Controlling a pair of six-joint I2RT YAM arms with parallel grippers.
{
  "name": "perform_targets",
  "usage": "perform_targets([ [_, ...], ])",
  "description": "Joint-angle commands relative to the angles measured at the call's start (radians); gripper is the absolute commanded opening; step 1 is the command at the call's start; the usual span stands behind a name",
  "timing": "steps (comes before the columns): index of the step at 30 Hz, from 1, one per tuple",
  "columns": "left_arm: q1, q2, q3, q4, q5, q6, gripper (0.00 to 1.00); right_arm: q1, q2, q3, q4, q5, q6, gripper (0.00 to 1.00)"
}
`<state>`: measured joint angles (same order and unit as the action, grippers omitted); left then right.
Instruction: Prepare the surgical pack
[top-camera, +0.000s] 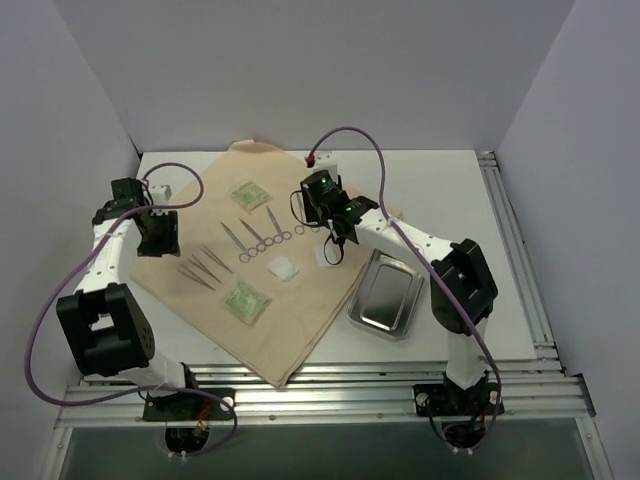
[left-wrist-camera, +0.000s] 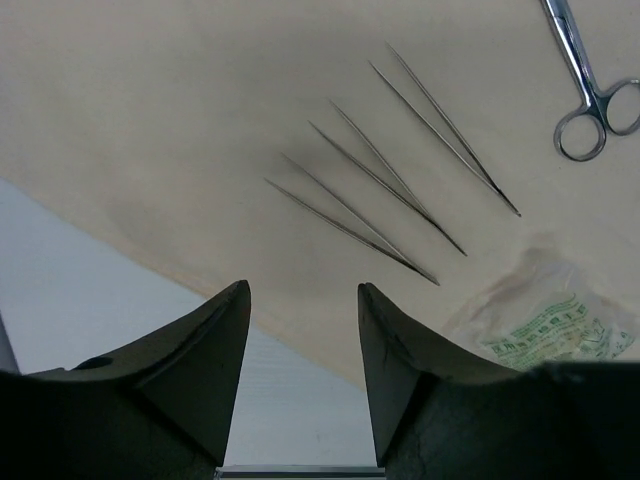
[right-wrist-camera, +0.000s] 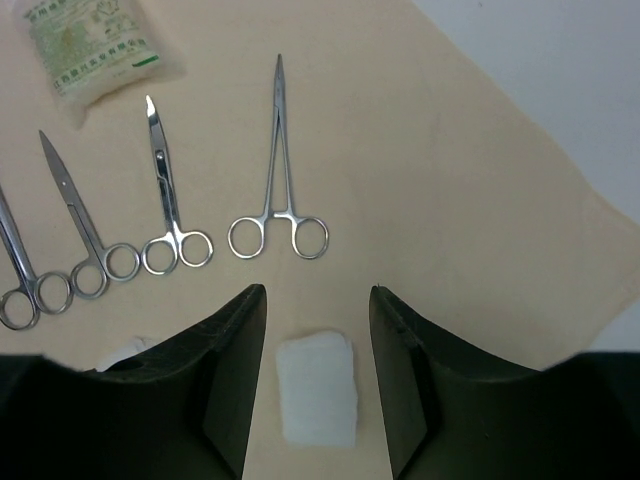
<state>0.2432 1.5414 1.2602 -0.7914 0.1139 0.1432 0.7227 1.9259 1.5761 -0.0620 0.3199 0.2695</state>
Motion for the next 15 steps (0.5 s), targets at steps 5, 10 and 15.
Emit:
perform_targets([
  [5, -0.116, 0.114, -0.009, -0.048, -0.065, -0.1, 0.49, 0.024, -0.132, -0.22, 0.157, 0.07, 0.045, 0.4],
  [10, -0.145, 0.172, -0.002, -0.054, -0.105, -0.133, 0.46, 0.027, -0.191, -0.32, 0.198, 0.074, 0.037, 0.4],
  [15, -0.165, 0.21, -0.007, -0.052, -0.154, -0.192, 0.46, 0.026, -0.222, -0.375, 0.228, 0.096, 0.031, 0.38],
])
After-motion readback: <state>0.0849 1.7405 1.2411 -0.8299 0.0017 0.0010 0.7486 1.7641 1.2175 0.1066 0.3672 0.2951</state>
